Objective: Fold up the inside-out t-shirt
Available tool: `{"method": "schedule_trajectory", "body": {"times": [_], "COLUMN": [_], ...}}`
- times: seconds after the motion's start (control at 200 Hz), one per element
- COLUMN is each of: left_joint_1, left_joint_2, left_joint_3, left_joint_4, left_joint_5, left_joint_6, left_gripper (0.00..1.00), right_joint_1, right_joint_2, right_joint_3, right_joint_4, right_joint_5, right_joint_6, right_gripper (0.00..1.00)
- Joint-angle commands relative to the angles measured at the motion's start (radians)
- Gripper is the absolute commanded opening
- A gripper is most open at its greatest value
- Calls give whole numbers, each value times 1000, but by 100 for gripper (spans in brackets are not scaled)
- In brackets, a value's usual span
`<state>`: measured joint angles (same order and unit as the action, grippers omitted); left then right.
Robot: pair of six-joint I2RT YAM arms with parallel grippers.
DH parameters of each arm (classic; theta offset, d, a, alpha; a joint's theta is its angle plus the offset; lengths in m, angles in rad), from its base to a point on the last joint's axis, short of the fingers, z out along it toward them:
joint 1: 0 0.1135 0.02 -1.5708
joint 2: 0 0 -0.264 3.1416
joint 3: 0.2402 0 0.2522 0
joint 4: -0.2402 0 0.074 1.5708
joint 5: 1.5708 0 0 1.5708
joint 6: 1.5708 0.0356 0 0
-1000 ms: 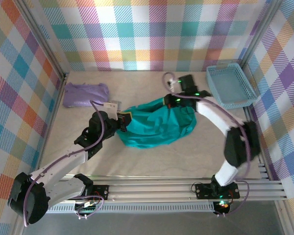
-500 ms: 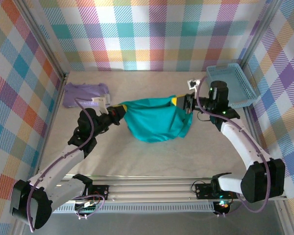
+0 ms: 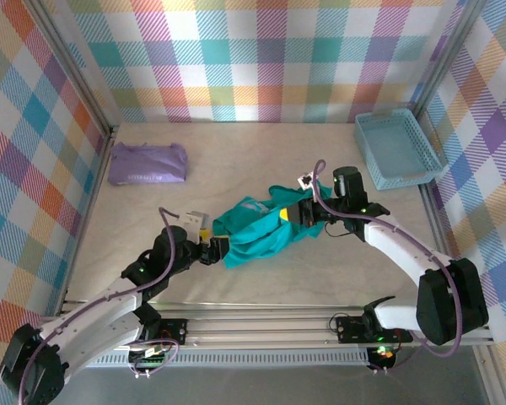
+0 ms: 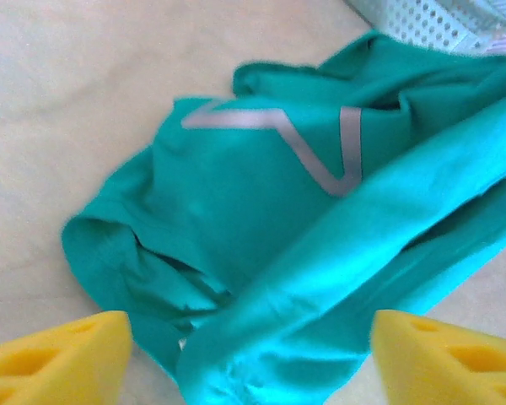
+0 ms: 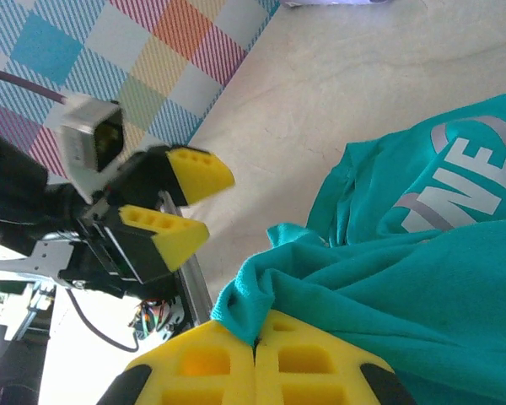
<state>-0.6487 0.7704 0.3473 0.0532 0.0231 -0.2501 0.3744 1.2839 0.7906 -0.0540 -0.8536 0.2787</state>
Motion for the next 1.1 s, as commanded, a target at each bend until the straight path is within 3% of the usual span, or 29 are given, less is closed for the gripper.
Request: {"method": "schedule_trajectory", "body": {"times": [0.0,0.325,0.545,0.675,0.865,0.945,1.05,1.1], "left_joint_1": [-31,-117,-129,-130,-128,-122,-78,-47], "left_joint_2": [46,462,612,704,835,833,778,730], "left_joint_3": [84,358,458,525,630,639,630,597], "left_joint_4": [1,15,-5,-26,-70,-65,-38,19], "left_joint_5": [-60,172,200,163,270,338,449,507], "left_joint_6": [105,280,311,313,314,293,199,118], "left_gripper": [82,83,78,66,47,28,0,0], "right_joint_1": [6,6,6,6,6,6,7,12], "right_joint_2": [-9,-11,-7,-8,-13,-16,-20,-36], "right_joint_3": [2,20,29,31,47,72,99,94], "right_joint_4": [-29,-70,-84,-89,-107,-158,-273,-315], "right_joint_5": [-3,24,28,20,58,162,396,511], "right_joint_6": [-45,-72,-83,-93,-96,-90,-85,-85], "right_gripper": [0,0,0,0,0,0,4,8]}}
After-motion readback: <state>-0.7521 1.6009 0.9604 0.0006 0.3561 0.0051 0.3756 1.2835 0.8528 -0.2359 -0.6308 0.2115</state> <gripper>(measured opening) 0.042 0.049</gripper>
